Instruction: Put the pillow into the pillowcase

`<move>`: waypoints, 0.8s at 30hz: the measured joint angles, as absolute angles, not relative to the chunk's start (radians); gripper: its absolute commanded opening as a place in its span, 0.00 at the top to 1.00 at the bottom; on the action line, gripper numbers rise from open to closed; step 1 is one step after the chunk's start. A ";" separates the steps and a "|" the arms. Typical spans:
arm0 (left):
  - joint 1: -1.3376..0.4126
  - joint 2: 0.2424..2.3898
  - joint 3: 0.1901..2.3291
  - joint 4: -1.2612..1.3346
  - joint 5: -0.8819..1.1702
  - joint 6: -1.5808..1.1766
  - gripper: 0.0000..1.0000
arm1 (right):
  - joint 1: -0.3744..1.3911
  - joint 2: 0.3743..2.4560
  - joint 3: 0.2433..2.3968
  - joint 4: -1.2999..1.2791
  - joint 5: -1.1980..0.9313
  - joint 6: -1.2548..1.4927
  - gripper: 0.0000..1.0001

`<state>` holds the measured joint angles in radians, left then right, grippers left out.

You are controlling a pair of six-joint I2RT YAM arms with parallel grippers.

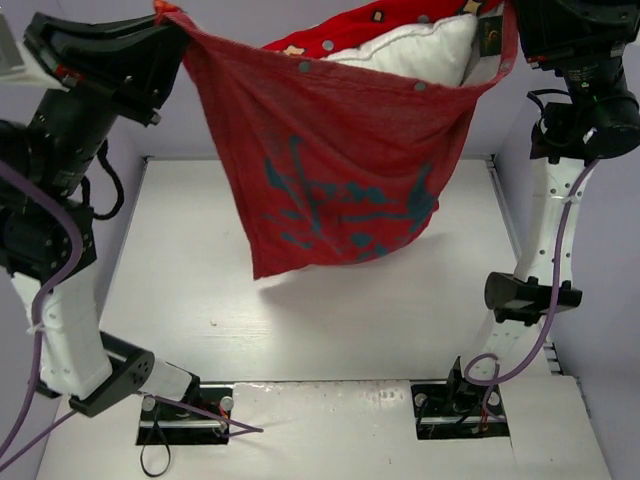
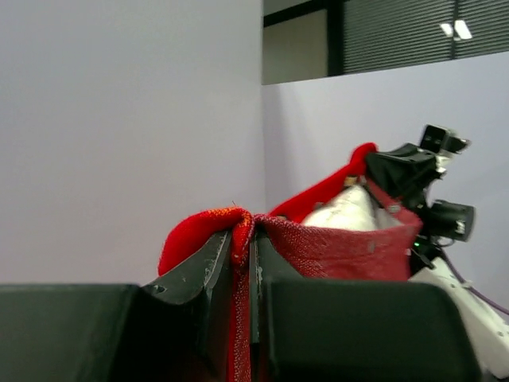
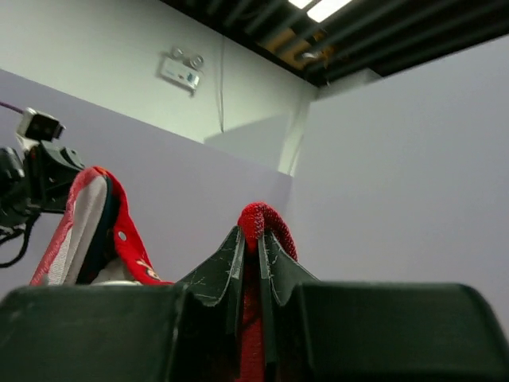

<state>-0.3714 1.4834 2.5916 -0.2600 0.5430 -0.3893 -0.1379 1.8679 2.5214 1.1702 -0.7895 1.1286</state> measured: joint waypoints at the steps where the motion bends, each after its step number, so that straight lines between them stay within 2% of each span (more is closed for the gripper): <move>1: -0.371 1.454 2.556 -0.253 0.522 -0.371 1.00 | -0.138 1.858 2.501 1.204 -0.781 1.145 1.00; 4: -0.362 1.411 2.481 -0.267 0.428 -0.331 1.00 | -0.142 1.802 2.340 1.251 -0.761 1.193 1.00; 7: -0.335 1.428 2.509 -0.313 0.350 -0.321 1.00 | -0.160 1.837 2.292 1.257 -0.764 1.257 1.00; 14: -0.258 1.535 2.542 -0.371 0.289 -0.357 1.00 | -0.136 2.030 2.398 1.222 -0.767 1.338 1.00; 24: -0.104 1.658 2.587 -0.431 0.390 -0.521 1.00 | -0.027 2.151 2.613 1.163 -0.700 1.293 1.00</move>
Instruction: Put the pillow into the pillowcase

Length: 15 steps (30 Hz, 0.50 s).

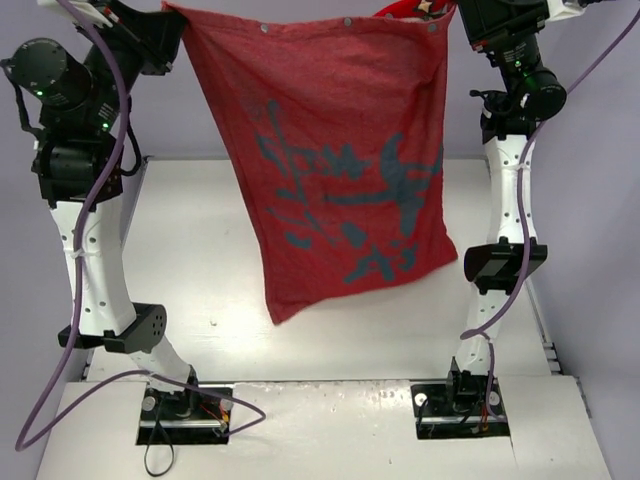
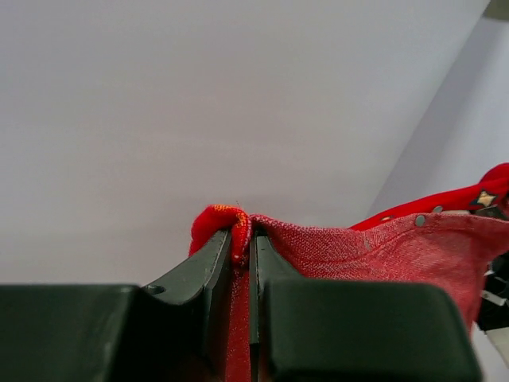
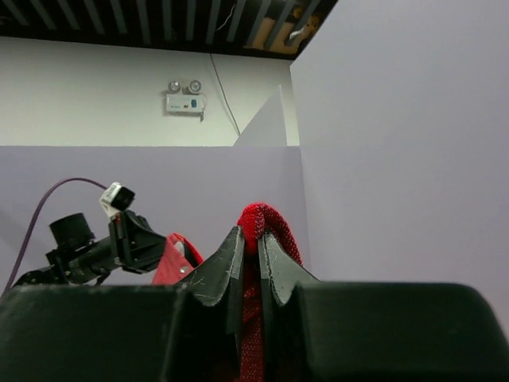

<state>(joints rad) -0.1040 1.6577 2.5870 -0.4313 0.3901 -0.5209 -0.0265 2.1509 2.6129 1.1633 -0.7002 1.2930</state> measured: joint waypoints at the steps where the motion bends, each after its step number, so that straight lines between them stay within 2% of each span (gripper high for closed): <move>1: -0.097 1.662 2.604 -0.423 0.402 -0.534 1.00 | -0.026 2.151 2.616 1.163 -0.692 1.288 1.00; 5: -0.091 1.631 2.623 -0.376 0.467 -0.580 1.00 | -0.042 2.132 2.600 1.186 -0.688 1.280 1.00; 8: -0.090 1.528 2.528 -0.328 0.537 -0.628 1.00 | -0.054 2.022 2.420 1.216 -0.722 1.309 1.00; 12: -0.091 1.287 2.216 -0.220 0.645 -0.723 1.00 | -0.060 1.740 1.970 1.224 -0.778 1.364 1.00; 13: -0.093 1.211 2.106 -0.186 0.672 -0.749 1.00 | -0.060 1.595 1.734 1.226 -0.795 1.372 1.00; 15: -0.106 1.073 1.924 -0.133 0.709 -0.788 1.00 | -0.053 1.470 1.555 1.232 -0.805 1.363 1.00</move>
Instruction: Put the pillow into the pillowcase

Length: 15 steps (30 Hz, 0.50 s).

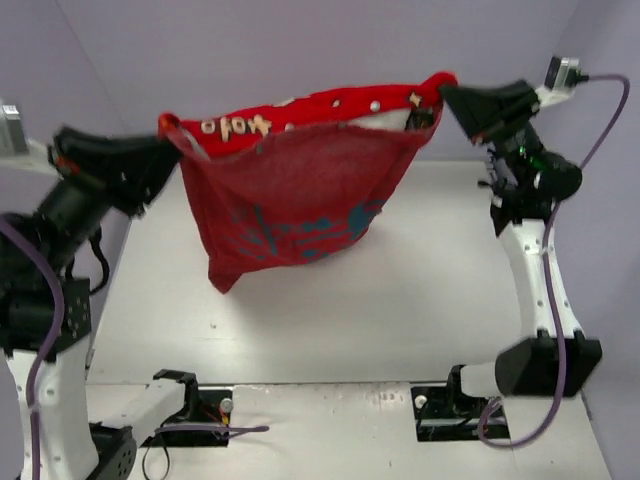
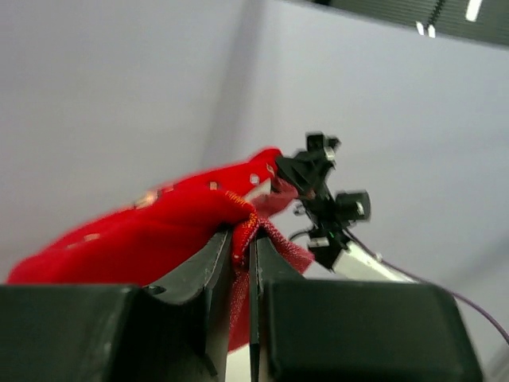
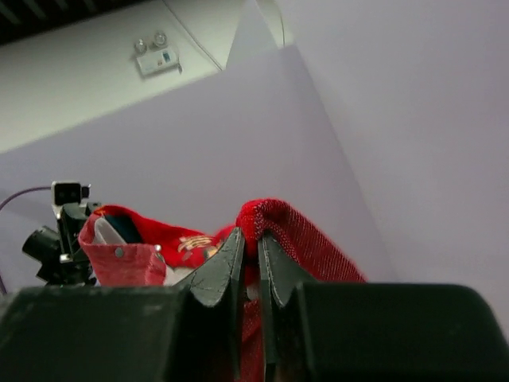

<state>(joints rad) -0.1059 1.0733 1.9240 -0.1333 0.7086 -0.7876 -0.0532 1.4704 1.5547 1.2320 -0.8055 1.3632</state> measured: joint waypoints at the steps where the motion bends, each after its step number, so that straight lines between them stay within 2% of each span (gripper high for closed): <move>1: -0.116 1.009 1.823 -0.114 0.726 -0.805 1.00 | -0.047 1.394 1.444 1.231 -0.817 1.350 1.00; 6: -0.171 0.652 1.365 -0.149 0.812 -0.879 1.00 | 0.061 1.005 0.959 1.172 -0.871 1.225 1.00; 10: -0.184 0.430 1.003 -0.202 0.904 -1.009 1.00 | 0.105 0.684 0.693 0.816 -0.880 1.093 1.00; 13: -0.185 0.366 0.802 -0.295 0.953 -1.083 1.00 | 0.107 0.478 0.615 0.487 -0.858 1.010 1.00; 15: -0.187 0.362 0.725 -0.333 0.979 -1.111 1.00 | 0.107 0.416 0.608 0.298 -0.846 0.966 1.00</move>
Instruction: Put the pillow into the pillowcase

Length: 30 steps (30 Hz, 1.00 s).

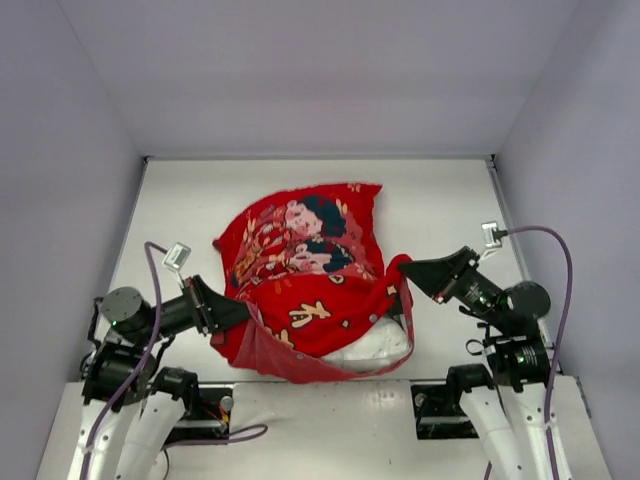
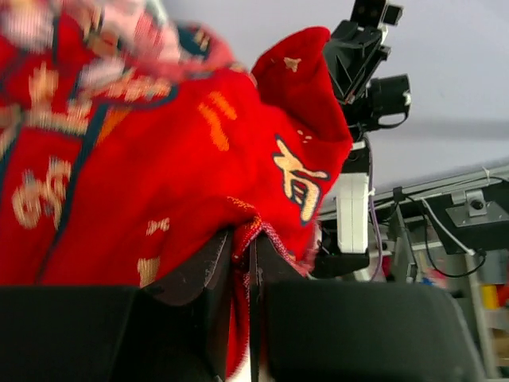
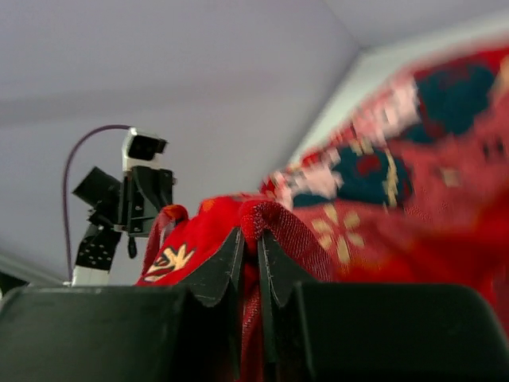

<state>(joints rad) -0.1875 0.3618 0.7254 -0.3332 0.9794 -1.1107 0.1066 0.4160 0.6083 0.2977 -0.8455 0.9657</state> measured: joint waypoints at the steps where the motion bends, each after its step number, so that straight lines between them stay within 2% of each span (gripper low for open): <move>1: -0.189 0.364 0.697 -0.347 0.989 -1.119 1.00 | 0.107 0.406 0.606 0.210 -0.836 0.945 1.00; 4: -0.194 0.392 0.654 -0.370 0.992 -1.122 0.98 | 0.107 0.425 0.574 0.025 -0.787 0.905 0.99; 5: -0.203 0.408 0.648 -0.371 0.984 -1.115 0.92 | 0.107 0.448 0.553 -0.030 -0.764 0.895 0.76; 7: -0.229 0.454 0.641 -0.371 0.951 -1.090 0.69 | 0.107 0.519 0.524 -0.105 -0.717 0.881 0.47; 8: -0.247 0.485 0.642 -0.371 0.926 -1.070 0.50 | 0.107 0.565 0.517 -0.134 -0.693 0.865 0.32; 11: -0.324 0.606 0.686 -0.427 0.802 -0.979 0.37 | 0.107 0.730 0.525 -0.184 -0.602 0.799 0.11; 15: -0.412 0.814 0.863 -0.532 0.601 -0.815 0.33 | 0.107 0.966 0.662 -0.236 -0.497 0.686 0.03; 19: -0.425 1.019 1.063 -0.588 0.439 -0.683 0.33 | 0.107 1.154 0.891 -0.216 -0.446 0.578 0.02; 25: -0.417 1.192 1.270 -0.643 0.216 -0.510 0.33 | 0.138 1.397 1.124 -0.164 -0.454 0.474 0.02; 30: -0.381 1.356 1.367 -0.628 0.175 -0.447 0.33 | 0.208 1.616 1.270 -0.155 -0.488 0.432 0.03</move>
